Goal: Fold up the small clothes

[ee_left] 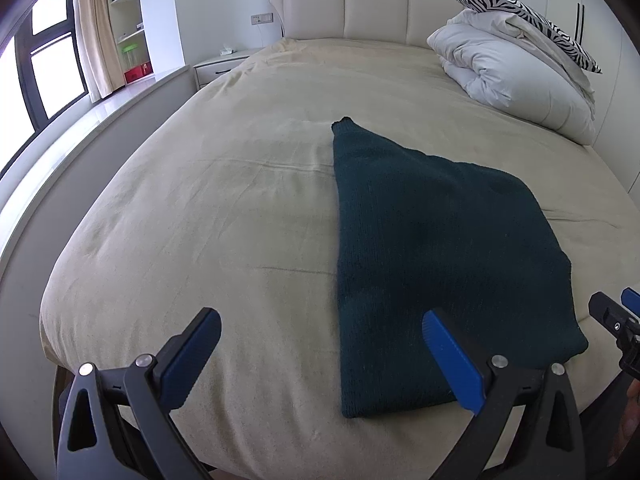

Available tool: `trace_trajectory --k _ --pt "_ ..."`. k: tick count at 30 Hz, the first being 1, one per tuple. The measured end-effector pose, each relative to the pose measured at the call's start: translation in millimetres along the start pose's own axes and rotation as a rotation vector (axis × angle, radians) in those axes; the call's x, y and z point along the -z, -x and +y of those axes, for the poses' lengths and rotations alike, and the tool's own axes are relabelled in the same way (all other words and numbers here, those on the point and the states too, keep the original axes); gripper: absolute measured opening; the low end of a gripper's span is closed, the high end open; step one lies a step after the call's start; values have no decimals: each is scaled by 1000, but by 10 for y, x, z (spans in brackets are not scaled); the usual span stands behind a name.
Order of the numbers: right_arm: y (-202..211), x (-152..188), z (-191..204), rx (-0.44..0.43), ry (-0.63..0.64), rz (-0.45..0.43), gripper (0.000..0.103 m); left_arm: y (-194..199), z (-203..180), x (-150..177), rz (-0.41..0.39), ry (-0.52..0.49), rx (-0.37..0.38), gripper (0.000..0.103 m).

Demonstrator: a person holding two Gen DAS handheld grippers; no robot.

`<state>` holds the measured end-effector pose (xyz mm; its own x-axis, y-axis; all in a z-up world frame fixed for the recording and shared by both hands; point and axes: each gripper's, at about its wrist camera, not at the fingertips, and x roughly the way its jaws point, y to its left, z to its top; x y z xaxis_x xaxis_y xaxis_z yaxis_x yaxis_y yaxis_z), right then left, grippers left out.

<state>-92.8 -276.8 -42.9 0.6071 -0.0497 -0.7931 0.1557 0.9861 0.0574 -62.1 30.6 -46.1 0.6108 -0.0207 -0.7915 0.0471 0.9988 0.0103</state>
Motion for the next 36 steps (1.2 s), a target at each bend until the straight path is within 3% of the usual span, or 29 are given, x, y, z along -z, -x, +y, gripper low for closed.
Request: trace_trajectory --k 36 --pt "-53 99 207 -17 22 57 103 -84 16 25 23 4 8 103"
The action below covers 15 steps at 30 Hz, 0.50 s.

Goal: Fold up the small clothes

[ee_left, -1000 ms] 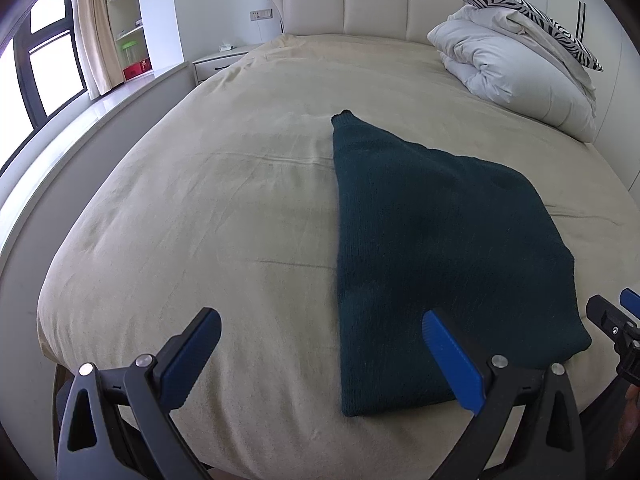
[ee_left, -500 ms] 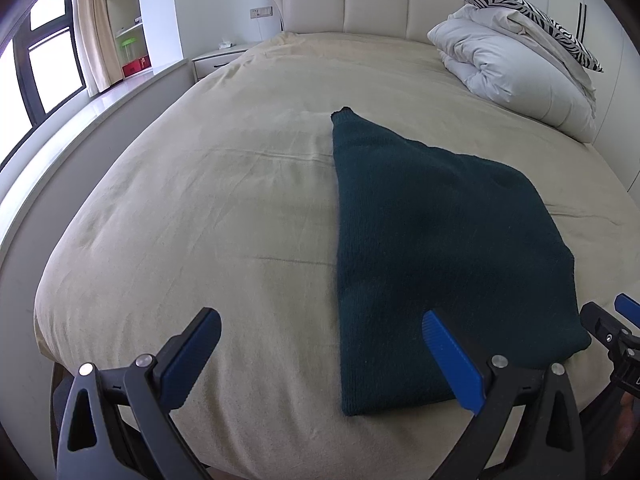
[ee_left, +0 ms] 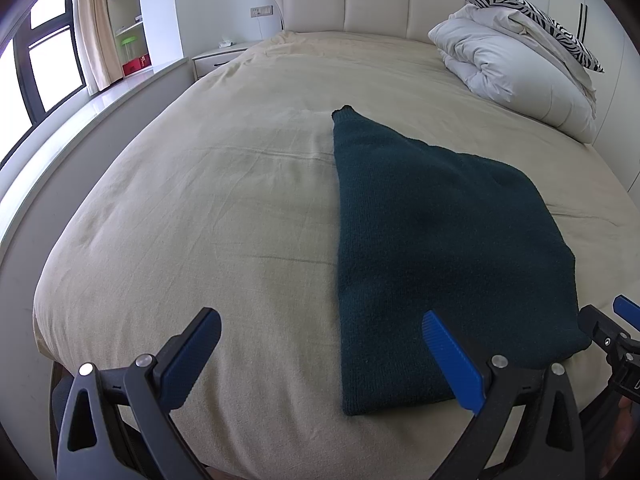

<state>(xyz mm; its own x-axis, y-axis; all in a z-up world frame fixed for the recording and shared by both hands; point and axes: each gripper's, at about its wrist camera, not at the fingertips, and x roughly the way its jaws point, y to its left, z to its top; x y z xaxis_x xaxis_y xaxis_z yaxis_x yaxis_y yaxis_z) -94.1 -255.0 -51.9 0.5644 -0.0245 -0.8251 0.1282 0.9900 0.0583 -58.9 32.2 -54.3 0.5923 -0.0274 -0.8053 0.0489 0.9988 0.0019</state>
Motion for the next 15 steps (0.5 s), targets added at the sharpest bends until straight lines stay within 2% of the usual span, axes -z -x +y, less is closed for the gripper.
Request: trace_trajectory --k 15 --pt "-2 27 22 -2 -1 0 103 -4 -5 7 0 0 -2 103"
